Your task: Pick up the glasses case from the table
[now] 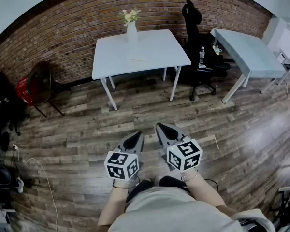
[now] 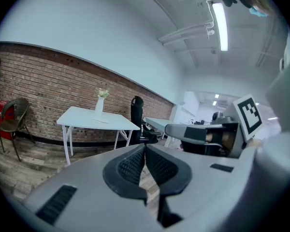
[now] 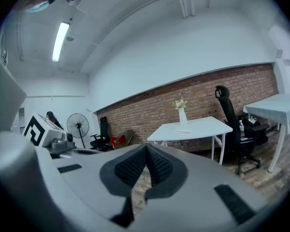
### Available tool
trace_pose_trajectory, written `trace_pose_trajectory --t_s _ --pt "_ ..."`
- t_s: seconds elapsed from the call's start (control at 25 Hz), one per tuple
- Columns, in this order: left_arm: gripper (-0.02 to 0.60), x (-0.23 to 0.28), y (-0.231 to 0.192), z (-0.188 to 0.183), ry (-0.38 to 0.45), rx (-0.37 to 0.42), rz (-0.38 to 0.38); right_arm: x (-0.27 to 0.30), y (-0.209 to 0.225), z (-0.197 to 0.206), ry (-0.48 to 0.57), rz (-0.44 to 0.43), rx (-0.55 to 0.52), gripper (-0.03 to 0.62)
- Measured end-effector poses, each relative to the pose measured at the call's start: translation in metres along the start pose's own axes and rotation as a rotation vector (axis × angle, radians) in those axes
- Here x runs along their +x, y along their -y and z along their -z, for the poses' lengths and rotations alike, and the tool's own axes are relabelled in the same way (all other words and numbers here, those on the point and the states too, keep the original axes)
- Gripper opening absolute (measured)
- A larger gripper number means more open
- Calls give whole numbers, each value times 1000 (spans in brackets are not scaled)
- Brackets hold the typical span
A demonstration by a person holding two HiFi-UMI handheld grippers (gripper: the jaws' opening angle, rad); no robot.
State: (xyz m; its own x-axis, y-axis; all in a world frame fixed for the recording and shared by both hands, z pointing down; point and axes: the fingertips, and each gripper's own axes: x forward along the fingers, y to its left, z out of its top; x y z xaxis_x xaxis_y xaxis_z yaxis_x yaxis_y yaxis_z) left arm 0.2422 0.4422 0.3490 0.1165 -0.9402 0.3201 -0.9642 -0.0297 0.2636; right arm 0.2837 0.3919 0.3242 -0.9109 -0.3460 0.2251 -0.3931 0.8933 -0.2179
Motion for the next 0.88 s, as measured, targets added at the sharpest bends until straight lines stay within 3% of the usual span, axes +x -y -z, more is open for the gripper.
trace_pose_trajectory --t_s 0.32,0.64,0.88 --pt "11 19 -3 -7 -19 67 -13 9 9 6 -23 -3 4 -5" --pt "11 32 4 -12 28 57 15 12 19 7 -15 -49 52 -5" --pt "11 49 -2 -5 21 -5 -34 6 40 4 2 -90 79 -5"
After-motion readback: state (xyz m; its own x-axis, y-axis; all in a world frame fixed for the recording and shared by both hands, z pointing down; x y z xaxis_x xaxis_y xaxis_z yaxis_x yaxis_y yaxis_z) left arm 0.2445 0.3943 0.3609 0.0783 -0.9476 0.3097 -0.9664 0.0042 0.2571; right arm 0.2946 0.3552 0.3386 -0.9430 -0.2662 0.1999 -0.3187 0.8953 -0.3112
